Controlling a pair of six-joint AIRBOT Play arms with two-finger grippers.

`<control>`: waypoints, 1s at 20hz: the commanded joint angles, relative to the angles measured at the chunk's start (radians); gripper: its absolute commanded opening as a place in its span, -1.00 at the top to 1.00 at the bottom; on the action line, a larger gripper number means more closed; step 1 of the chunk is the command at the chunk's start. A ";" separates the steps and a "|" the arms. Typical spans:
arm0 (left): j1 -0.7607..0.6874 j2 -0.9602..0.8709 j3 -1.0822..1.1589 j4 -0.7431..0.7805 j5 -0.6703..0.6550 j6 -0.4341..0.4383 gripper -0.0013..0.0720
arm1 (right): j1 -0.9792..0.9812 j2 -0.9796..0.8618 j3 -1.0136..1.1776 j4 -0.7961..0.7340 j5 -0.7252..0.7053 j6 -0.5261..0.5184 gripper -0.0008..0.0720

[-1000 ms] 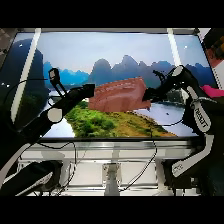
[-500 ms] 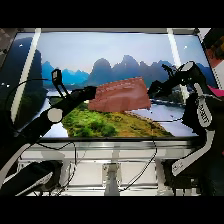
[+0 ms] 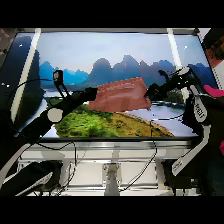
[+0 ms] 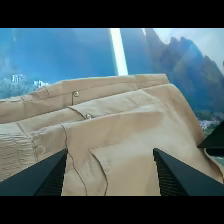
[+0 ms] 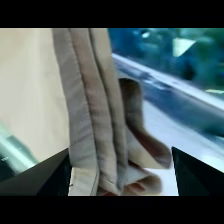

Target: Fold the clothes and pants, and hang the long-sleeved shirts on hangers.

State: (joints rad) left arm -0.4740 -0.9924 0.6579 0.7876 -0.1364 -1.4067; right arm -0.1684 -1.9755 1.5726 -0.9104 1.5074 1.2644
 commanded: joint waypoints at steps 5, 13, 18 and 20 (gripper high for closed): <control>0.000 0.001 0.000 -0.002 -0.011 0.000 -0.65 | 0.033 -0.057 -0.003 0.074 0.004 -0.028 -0.84; 0.000 0.001 0.000 -0.003 -0.011 0.000 -0.65 | 0.089 -0.059 -0.004 0.092 0.005 -0.056 0.96; 0.000 0.001 0.001 -0.018 -0.011 -0.001 -0.65 | -0.021 0.038 -0.004 0.101 0.056 -0.060 0.97; 0.000 0.001 0.001 -0.022 -0.011 -0.001 -0.65 | -0.112 0.100 -0.004 0.102 0.066 -0.046 0.97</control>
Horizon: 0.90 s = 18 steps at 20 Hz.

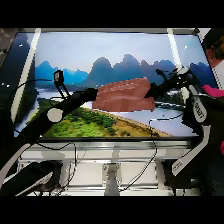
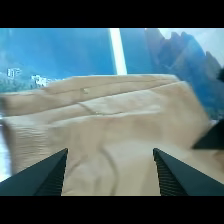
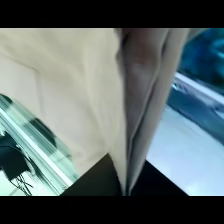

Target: Fold the clothes and pants, and hang the long-sleeved shirts on hangers.

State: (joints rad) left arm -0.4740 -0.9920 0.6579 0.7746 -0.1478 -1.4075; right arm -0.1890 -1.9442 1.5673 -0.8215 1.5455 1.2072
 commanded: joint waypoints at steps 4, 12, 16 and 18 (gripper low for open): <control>0.000 0.001 0.001 -0.027 0.001 0.000 -0.65 | -0.301 0.191 0.001 0.019 0.034 0.034 0.97; 0.000 0.001 0.001 -0.027 0.001 0.000 -0.65 | -0.684 0.442 0.001 0.031 0.053 0.037 0.97; 0.000 0.001 0.001 -0.027 0.001 0.000 -0.65 | -0.826 0.537 0.000 -0.106 0.066 0.039 0.97; 0.000 0.001 0.001 -0.027 0.001 0.000 -0.65 | -0.867 0.560 -0.003 -0.224 0.054 0.099 0.97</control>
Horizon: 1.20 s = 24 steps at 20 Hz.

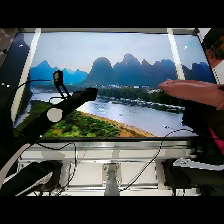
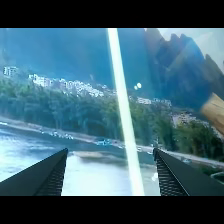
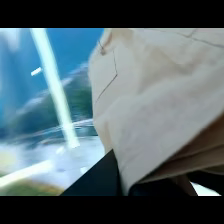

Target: Fold the clothes and pants, and hang the long-sleeved shirts on hangers.

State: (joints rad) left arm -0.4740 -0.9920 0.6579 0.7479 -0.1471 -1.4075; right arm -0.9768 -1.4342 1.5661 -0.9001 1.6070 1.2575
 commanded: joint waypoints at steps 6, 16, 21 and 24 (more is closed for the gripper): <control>0.000 0.001 0.001 -0.001 0.000 -0.007 -0.65 | -0.139 0.053 -0.036 -0.509 0.077 0.219 0.97; 0.000 0.000 0.001 0.000 -0.001 -0.006 -0.65 | -0.139 0.106 -0.069 -1.065 0.022 0.484 0.97; 0.000 0.000 0.001 0.000 -0.001 -0.006 -0.65 | -0.139 0.106 -0.069 -1.048 -0.014 0.485 -0.47; 0.000 0.000 0.000 0.000 -0.001 -0.006 -0.65 | -0.138 0.106 -0.068 -1.036 -0.034 0.485 -0.95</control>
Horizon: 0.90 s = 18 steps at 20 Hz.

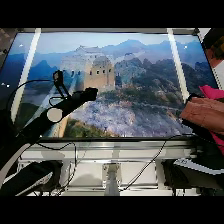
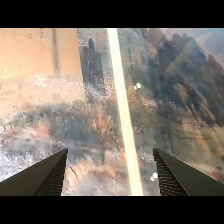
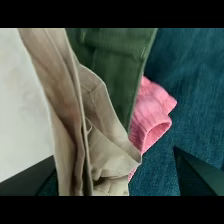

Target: Fold the clothes and pants, and hang the long-sleeved shirts on hangers.

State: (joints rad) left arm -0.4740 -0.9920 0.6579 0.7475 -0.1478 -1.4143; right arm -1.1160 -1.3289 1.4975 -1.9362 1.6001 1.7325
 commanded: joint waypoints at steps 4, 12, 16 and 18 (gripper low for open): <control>0.000 -0.002 0.001 0.000 0.000 0.000 -0.65 | 0.001 0.001 0.029 0.180 -0.149 0.013 -0.95; 0.022 0.000 0.003 0.013 0.031 0.011 0.52 | 0.174 0.001 0.186 1.154 -0.385 -0.232 0.96; 0.135 0.042 0.100 0.017 -0.025 0.096 0.95 | 0.459 0.001 0.188 1.240 -0.346 -0.340 0.96; 0.237 0.079 0.203 0.070 -0.189 0.095 0.95 | 0.604 0.001 0.188 1.326 -0.332 -0.413 0.97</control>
State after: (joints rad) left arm -0.3401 -0.9508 0.7616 0.7753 -0.1867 -1.3418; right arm -0.6945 -1.3285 1.6791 -0.7723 1.2533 1.4361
